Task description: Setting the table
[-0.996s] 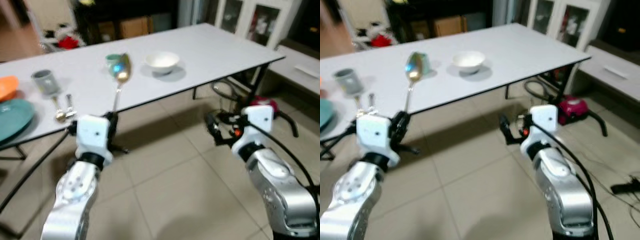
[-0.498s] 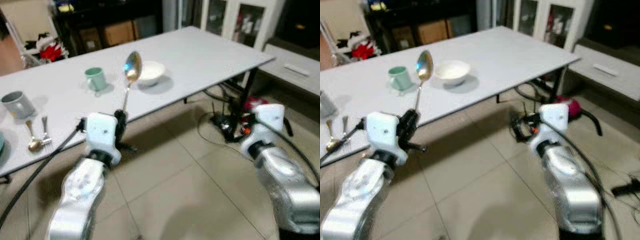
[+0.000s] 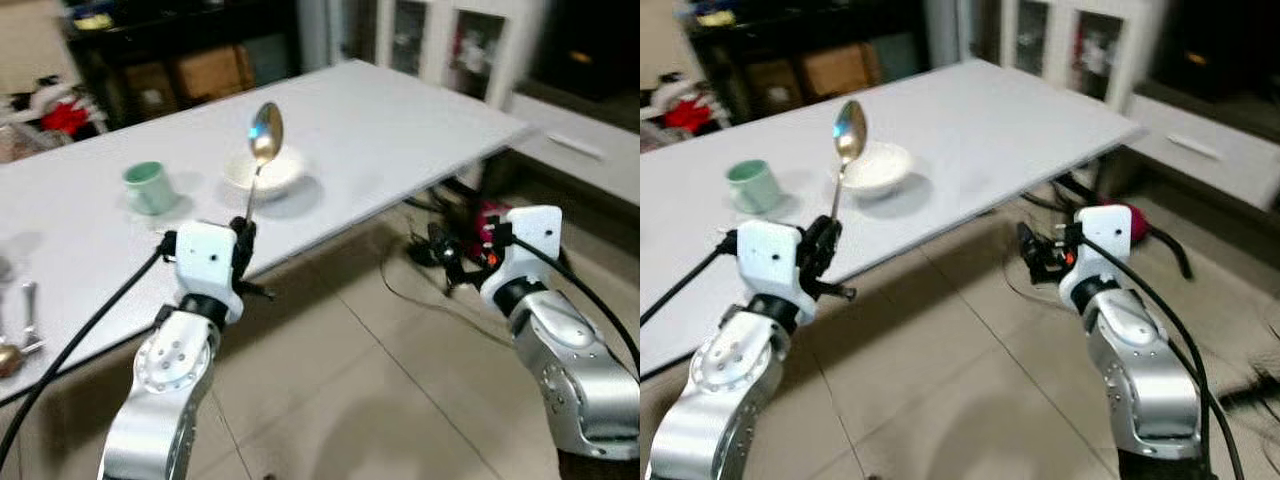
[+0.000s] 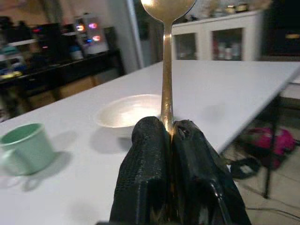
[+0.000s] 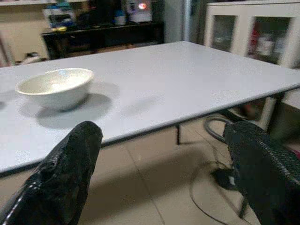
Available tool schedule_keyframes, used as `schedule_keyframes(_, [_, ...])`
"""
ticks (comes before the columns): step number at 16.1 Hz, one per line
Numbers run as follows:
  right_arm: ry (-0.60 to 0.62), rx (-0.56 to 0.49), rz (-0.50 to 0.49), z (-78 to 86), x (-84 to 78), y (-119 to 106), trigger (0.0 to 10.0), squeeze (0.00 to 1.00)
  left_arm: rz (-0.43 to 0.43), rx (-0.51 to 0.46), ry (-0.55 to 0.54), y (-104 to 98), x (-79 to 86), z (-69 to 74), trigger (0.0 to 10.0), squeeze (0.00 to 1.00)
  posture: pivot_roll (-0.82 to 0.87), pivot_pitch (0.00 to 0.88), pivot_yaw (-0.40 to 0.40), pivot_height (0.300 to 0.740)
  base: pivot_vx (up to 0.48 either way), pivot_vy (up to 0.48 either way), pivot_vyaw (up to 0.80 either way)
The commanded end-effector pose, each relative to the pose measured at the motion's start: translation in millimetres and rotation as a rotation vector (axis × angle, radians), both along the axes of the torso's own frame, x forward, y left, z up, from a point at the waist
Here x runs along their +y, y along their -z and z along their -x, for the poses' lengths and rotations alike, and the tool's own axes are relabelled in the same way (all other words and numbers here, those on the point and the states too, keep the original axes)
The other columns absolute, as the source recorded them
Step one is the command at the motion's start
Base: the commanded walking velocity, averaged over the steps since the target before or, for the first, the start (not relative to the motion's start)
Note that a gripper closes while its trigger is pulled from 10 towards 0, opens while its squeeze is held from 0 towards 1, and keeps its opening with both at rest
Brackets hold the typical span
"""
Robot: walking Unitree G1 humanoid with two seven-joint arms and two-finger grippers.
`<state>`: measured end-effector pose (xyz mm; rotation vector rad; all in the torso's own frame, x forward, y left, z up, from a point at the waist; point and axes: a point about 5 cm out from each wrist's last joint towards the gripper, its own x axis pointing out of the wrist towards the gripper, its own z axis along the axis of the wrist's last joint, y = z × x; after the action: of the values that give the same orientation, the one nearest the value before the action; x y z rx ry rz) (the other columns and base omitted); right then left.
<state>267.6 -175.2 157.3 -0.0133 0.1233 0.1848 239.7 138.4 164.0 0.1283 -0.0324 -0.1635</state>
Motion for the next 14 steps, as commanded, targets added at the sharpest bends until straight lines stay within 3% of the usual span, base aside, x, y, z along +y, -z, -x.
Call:
schedule_keyframes(1, [-0.035, -0.009, -0.011, -1.2, 7.0, -3.2, 10.0, 0.0, -0.017, -0.005, -0.031, -1.3, 6.3, -1.3, 10.0, 0.0, -0.09, 0.006, 0.063, 0.74, 0.412, 0.0, 0.0])
schedule_keyframes(14, [-0.116, 0.008, -0.005, -1.3, 7.2, -5.9, 10.0, 0.0, -0.034, 0.029, 0.029, 1.7, -0.4, -10.5, 10.0, 0.0, -0.1, 0.008, 0.072, 0.74, 0.413, 0.0, 0.0])
